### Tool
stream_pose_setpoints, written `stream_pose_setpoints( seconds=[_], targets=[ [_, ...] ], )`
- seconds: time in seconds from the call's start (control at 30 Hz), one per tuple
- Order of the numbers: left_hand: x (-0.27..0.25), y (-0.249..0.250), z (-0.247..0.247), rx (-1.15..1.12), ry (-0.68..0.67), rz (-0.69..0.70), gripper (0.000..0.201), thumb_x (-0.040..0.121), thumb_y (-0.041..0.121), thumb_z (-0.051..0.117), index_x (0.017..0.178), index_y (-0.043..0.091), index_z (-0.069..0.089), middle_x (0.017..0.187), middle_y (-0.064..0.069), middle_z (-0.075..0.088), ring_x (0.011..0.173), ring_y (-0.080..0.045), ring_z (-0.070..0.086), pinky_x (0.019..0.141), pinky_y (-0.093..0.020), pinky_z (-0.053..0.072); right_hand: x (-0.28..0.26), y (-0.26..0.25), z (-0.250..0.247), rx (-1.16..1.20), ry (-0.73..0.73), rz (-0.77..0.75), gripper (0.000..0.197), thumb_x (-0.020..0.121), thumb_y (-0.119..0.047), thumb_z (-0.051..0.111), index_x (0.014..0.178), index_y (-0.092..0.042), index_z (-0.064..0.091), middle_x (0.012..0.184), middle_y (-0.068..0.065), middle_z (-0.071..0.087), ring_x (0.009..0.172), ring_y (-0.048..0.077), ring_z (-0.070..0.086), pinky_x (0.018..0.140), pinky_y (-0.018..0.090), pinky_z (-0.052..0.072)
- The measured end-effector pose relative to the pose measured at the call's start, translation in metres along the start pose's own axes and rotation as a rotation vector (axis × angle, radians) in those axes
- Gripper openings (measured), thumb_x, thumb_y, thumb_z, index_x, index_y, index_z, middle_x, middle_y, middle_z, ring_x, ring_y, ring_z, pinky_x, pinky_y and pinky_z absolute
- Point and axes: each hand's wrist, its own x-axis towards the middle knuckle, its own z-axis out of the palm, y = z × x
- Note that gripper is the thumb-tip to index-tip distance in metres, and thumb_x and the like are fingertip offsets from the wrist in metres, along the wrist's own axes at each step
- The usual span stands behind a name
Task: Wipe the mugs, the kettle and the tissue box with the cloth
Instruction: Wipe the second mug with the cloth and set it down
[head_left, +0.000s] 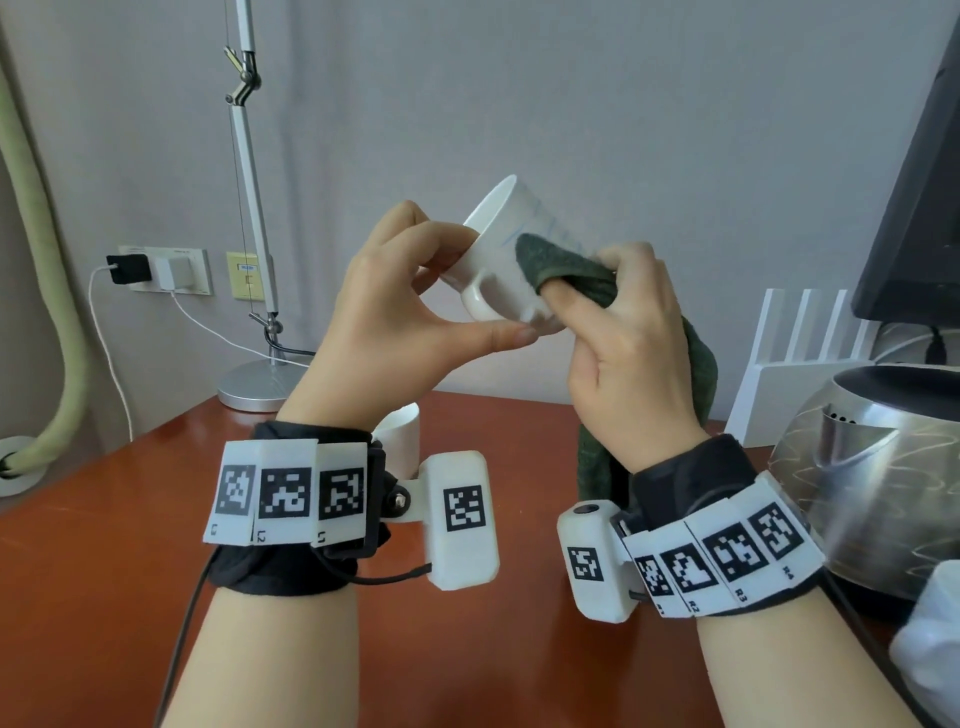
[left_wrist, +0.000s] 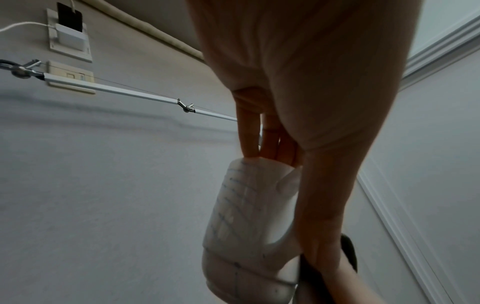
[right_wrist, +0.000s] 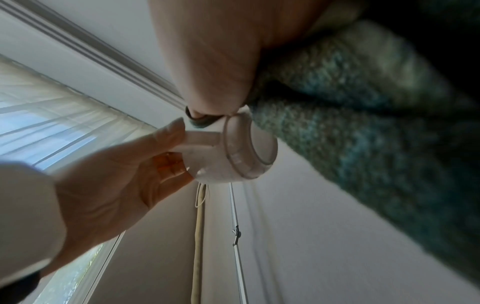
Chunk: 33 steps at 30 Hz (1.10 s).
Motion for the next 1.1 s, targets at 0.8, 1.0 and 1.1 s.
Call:
stream_pose_setpoints(
  seconds=[0.8,1.0,1.1],
  targets=[
    [0.001,0.008,0.002,0.046,-0.051,-0.01,0.071,0.049,0.052,0.087,0.103,0.011,0.068,0.09,0.009,0.049,0.089,-0.005,0.057,0.087,-0.026,0.051,-0.002,-0.004,-0.002,0.071,-0.036,-0.029,0.034,0.078,0.007,0.046,0.096,-0.007,0.073,0.097,0.022,0.054,0.083,0.033,0.048,0.062,0.045,0.045],
    [0.001,0.006,-0.002,0.022,-0.023,-0.01,0.068,0.051,0.049,0.088,0.103,0.01,0.068,0.092,0.004,0.051,0.088,-0.001,0.056,0.088,-0.02,0.05,-0.001,-0.002,-0.005,0.058,-0.011,0.041,0.041,0.078,0.003,0.036,0.101,-0.004,0.069,0.097,0.021,0.052,0.083,0.034,0.05,0.062,0.043,0.046],
    [0.001,0.005,-0.003,0.034,-0.031,-0.016,0.069,0.05,0.056,0.085,0.101,0.014,0.069,0.091,0.007,0.051,0.088,-0.002,0.057,0.085,-0.015,0.049,-0.004,-0.004,-0.003,0.095,-0.024,0.014,0.041,0.078,0.002,0.036,0.096,-0.005,0.072,0.096,0.022,0.053,0.082,0.034,0.05,0.061,0.043,0.046]
  ],
)
